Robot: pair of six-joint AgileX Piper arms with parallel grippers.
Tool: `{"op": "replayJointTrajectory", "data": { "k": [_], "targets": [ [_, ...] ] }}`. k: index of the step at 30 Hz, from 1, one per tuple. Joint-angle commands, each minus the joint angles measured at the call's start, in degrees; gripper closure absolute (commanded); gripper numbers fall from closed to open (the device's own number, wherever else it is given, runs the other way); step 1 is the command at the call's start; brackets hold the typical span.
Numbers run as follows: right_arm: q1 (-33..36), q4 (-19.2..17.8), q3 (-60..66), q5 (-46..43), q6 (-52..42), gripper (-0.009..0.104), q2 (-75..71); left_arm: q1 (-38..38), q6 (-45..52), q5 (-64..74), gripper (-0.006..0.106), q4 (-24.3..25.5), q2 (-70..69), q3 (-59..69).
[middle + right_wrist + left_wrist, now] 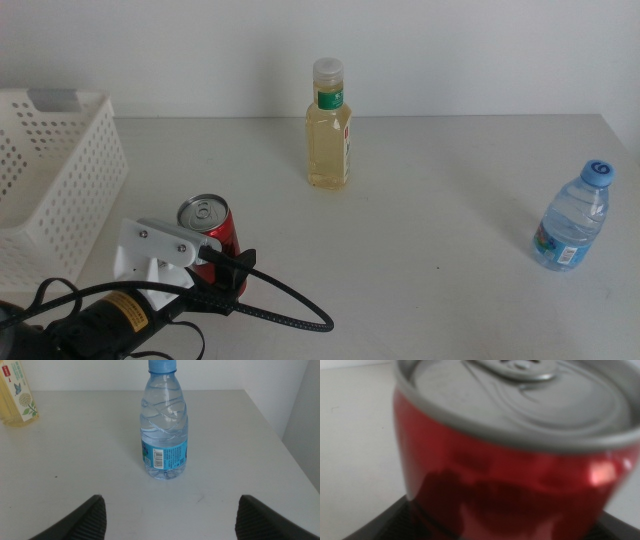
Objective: Use arms to grab the bottles and put them into the dustbin to the left of the table.
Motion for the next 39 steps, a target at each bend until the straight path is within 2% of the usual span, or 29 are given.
{"op": "replayJointTrajectory", "data": {
  "k": [1, 8, 11, 13, 19, 20, 30, 39],
  "targets": [
    [-0.32, -0.76, -0.52, -4.46, -0.85, 0.029, -1.24, -0.30, -0.29, -5.69, 0.008, -0.35, -0.85, -1.70],
    [-0.32, -0.76, -0.52, -4.46, -0.85, 0.029, -1.24, -0.30, -0.16, -10.04, 0.009, 0.01, 1.68, -2.22],
    [-0.32, -0.76, -0.52, -4.46, -0.85, 0.029, -1.24, -0.30, -0.21, -10.91, 0.014, 0.01, 2.77, -2.22],
    [-0.32, -0.76, -0.52, -4.46, -0.85, 0.029, -1.24, -0.30, -0.21, -12.02, 0.021, 0.01, 3.42, -2.22],
    [-0.32, -0.76, -0.52, -4.46, -0.85, 0.029, -1.24, -0.30, -0.35, -12.38, 0.059, 0.06, 3.81, -2.22],
    [-0.32, -0.76, -0.52, -4.46, -0.85, 0.029, -1.24, -0.30, -1.07, -10.33, 0.102, 0.00, 3.81, -2.22],
    [-0.32, -0.76, -0.52, -4.46, -0.85, 0.029, -1.24, -0.30, -3.54, 5.63, 0.102, 0.71, -3.52, -3.33],
    [-0.32, -0.76, -0.52, -4.46, -0.85, 0.029, -1.24, -0.30, -7.59, 43.00, 0.102, 5.87, -15.79, -16.47]
  ]
}}
